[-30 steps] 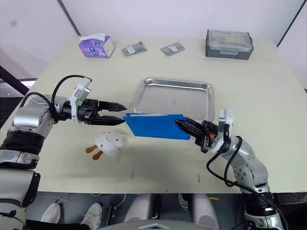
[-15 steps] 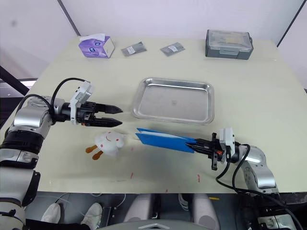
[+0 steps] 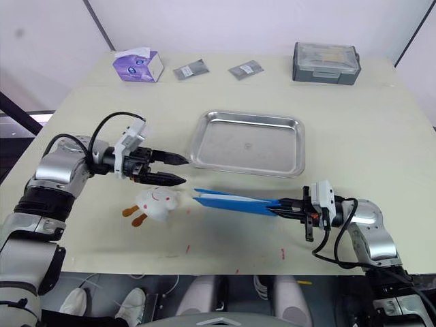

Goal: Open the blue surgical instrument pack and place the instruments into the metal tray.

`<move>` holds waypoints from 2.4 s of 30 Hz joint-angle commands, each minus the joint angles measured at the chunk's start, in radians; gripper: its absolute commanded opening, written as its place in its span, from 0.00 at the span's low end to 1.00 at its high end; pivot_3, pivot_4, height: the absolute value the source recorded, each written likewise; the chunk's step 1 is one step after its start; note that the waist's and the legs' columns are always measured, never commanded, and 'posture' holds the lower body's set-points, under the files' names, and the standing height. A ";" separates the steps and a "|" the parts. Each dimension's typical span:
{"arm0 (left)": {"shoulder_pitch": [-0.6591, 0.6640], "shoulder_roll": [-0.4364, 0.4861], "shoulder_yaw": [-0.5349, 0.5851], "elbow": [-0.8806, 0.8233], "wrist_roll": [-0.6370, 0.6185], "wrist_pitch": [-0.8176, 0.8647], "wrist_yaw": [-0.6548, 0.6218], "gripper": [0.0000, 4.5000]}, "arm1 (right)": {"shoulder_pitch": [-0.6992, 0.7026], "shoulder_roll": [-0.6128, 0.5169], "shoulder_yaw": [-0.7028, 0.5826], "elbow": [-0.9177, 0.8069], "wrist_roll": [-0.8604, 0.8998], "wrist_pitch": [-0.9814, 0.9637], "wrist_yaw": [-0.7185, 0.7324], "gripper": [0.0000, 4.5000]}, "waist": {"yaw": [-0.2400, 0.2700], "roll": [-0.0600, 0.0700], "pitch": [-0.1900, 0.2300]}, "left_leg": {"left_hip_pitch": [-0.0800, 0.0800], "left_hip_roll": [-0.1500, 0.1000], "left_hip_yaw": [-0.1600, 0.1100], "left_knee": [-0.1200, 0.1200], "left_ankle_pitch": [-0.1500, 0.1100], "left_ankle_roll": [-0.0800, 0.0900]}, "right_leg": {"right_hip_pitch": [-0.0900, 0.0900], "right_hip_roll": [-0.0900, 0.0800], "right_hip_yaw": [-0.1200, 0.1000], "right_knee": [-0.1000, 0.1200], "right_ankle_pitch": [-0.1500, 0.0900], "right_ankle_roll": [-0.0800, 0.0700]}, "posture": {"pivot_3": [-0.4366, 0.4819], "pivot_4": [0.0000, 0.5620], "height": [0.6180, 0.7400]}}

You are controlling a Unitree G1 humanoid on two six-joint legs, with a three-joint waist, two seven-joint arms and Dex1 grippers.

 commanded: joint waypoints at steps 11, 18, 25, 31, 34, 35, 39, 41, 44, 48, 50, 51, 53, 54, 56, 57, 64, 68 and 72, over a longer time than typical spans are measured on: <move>-0.014 0.010 -0.095 -0.027 -0.067 -0.054 -0.055 0.80 | 0.005 -0.010 -0.020 -0.049 0.039 0.046 -0.015 0.00 | 0.000 0.000 0.000 | 0.000 0.000 0.000 0.000 0.000 0.000 | 0.000 0.000 0.000 0.000 0.000 0.000 | 0.48 0.27 1.00; -0.021 -0.043 -0.082 -0.010 -0.055 -0.054 -0.055 0.80 | 0.004 -0.011 -0.013 -0.063 0.041 0.061 -0.016 0.00 | 0.001 0.000 0.000 | 0.000 0.000 0.000 0.000 0.000 0.000 | 0.000 0.000 0.000 0.000 0.000 0.000 | 0.48 0.27 1.00; -0.005 -0.070 -0.097 -0.028 -0.063 -0.054 -0.055 0.61 | 0.002 -0.005 -0.001 -0.070 0.040 0.070 -0.014 0.00 | 0.000 0.000 0.000 | 0.000 0.000 0.000 0.000 0.000 0.000 | 0.000 0.000 0.000 0.000 0.000 0.000 | 0.48 0.27 1.00; 0.005 -0.057 -0.108 -0.049 -0.098 -0.027 -0.055 0.10 | 0.005 -0.005 -0.003 -0.079 0.038 0.077 -0.016 0.00 | 0.000 0.000 0.000 | 0.000 0.000 0.000 0.000 0.000 0.000 | 0.000 0.000 0.000 0.000 0.000 0.000 | 0.48 0.27 1.00; 0.010 -0.047 -0.114 -0.058 -0.112 -0.021 -0.055 0.00 | 0.006 -0.005 -0.004 -0.079 0.037 0.076 -0.017 0.00 | 0.000 0.000 0.000 | 0.000 0.000 0.000 0.000 0.000 0.000 | 0.000 0.000 0.000 0.000 0.000 0.000 | 0.48 0.27 1.00; 0.012 -0.043 -0.115 -0.061 -0.116 -0.019 -0.055 0.00 | 0.006 -0.005 -0.004 -0.079 0.037 0.075 -0.018 0.00 | 0.001 0.000 0.000 | 0.000 0.000 0.000 0.000 0.000 0.000 | 0.000 0.000 0.000 0.000 0.000 0.000 | 0.48 0.27 1.00; 0.019 -0.033 -0.111 -0.063 -0.134 -0.011 -0.055 0.00 | 0.003 -0.001 -0.002 -0.075 0.031 0.073 -0.022 0.00 | 0.001 0.000 0.000 | 0.000 0.000 0.000 0.000 0.000 0.000 | 0.000 0.000 0.000 0.000 0.000 0.000 | 0.48 0.27 1.00; 0.020 -0.032 -0.107 -0.061 -0.132 -0.014 -0.055 0.00 | -0.002 0.002 0.000 -0.070 0.023 0.067 -0.027 0.00 | 0.001 0.000 0.000 | 0.000 0.000 0.000 0.000 0.000 0.000 | 0.000 0.000 0.000 0.000 0.000 0.000 | 0.48 0.27 1.00; 0.026 -0.029 -0.088 -0.055 -0.127 -0.017 -0.055 0.00 | -0.007 -0.005 0.001 -0.075 0.023 0.108 -0.050 0.08 | 0.000 0.000 0.000 | 0.000 0.000 0.000 0.000 0.000 0.000 | 0.000 0.000 0.000 0.000 0.000 0.000 | 0.48 0.27 1.00; 0.037 -0.018 -0.070 -0.048 -0.121 -0.023 -0.055 0.00 | -0.001 -0.023 0.003 -0.097 0.032 0.150 -0.048 0.37 | 0.001 0.000 0.000 | 0.000 0.000 0.000 0.000 0.000 0.000 | 0.000 0.000 0.000 0.000 0.000 0.000 | 0.48 0.27 1.00; 0.043 -0.017 -0.061 -0.051 -0.120 -0.020 -0.055 0.00 | 0.002 -0.023 -0.002 -0.105 0.034 0.150 -0.051 0.60 | 0.001 0.000 0.000 | 0.000 0.000 0.000 0.000 0.000 0.000 | 0.000 0.000 0.000 0.000 0.000 0.000 | 0.48 0.27 1.00; 0.047 -0.016 -0.056 -0.054 -0.121 -0.016 -0.055 0.00 | 0.005 -0.024 -0.006 -0.110 0.037 0.150 -0.053 0.71 | 0.001 0.000 0.000 | 0.000 0.000 0.000 0.000 0.000 0.000 | 0.000 0.000 0.000 0.000 0.000 0.000 | 0.48 0.27 1.00; 0.056 -0.016 -0.045 -0.062 -0.120 -0.011 -0.055 0.00 | 0.018 -0.047 -0.022 -0.135 0.050 0.176 -0.053 0.93 | 0.000 0.000 0.000 | 0.000 0.000 0.000 0.000 0.000 0.000 | 0.000 0.000 0.000 0.000 0.000 0.000 | 0.48 0.27 1.00; 0.061 -0.017 -0.040 -0.067 -0.118 -0.010 -0.055 0.00 | 0.027 -0.065 -0.032 -0.151 0.060 0.193 -0.050 0.98 | 0.001 0.000 0.000 | 0.000 0.000 0.000 0.000 0.000 0.000 | 0.000 0.000 0.000 0.000 0.000 0.000 | 0.48 0.27 1.00; 0.071 -0.022 -0.031 -0.071 -0.112 -0.008 -0.055 0.00 | 0.046 -0.104 -0.062 -0.194 0.103 0.249 -0.050 0.98 | 0.002 0.000 0.000 | 0.000 0.000 0.000 0.000 0.000 0.000 | 0.000 0.000 0.000 0.000 0.000 0.000 | 0.48 0.27 1.00; 0.075 -0.025 -0.025 -0.073 -0.108 -0.008 -0.055 0.00 | 0.057 -0.129 -0.078 -0.221 0.132 0.288 -0.051 0.98 | 0.003 0.000 0.000 | 0.000 0.000 0.000 0.000 0.000 0.000 | 0.000 0.000 0.000 0.000 0.000 0.000 | 0.48 0.27 1.00; 0.093 -0.057 0.006 -0.076 -0.077 -0.001 -0.055 0.00 | 0.067 -0.201 -0.226 -0.366 0.338 0.507 -0.179 0.98 | 0.000 0.000 0.000 | 0.000 0.000 0.000 0.001 0.000 0.000 | 0.000 0.000 0.000 0.000 0.000 0.000 | 0.48 0.27 1.00; 0.091 -0.077 0.012 -0.065 -0.058 -0.005 -0.055 0.00 | 0.007 -0.167 -0.244 -0.403 0.413 0.559 -0.250 0.93 | 0.001 0.000 0.000 | 0.000 0.000 0.000 0.001 0.000 0.000 | 0.000 0.000 0.000 0.000 0.000 0.000 | 0.48 0.27 1.00; 0.089 -0.097 0.012 -0.070 -0.042 -0.002 -0.055 0.00 | -0.009 -0.148 -0.187 -0.446 0.401 0.595 -0.284 0.63 | 0.003 0.000 0.000 | 0.000 0.000 0.000 0.001 0.000 0.000 | 0.000 0.000 0.000 0.000 0.000 0.000 | 0.48 0.27 1.00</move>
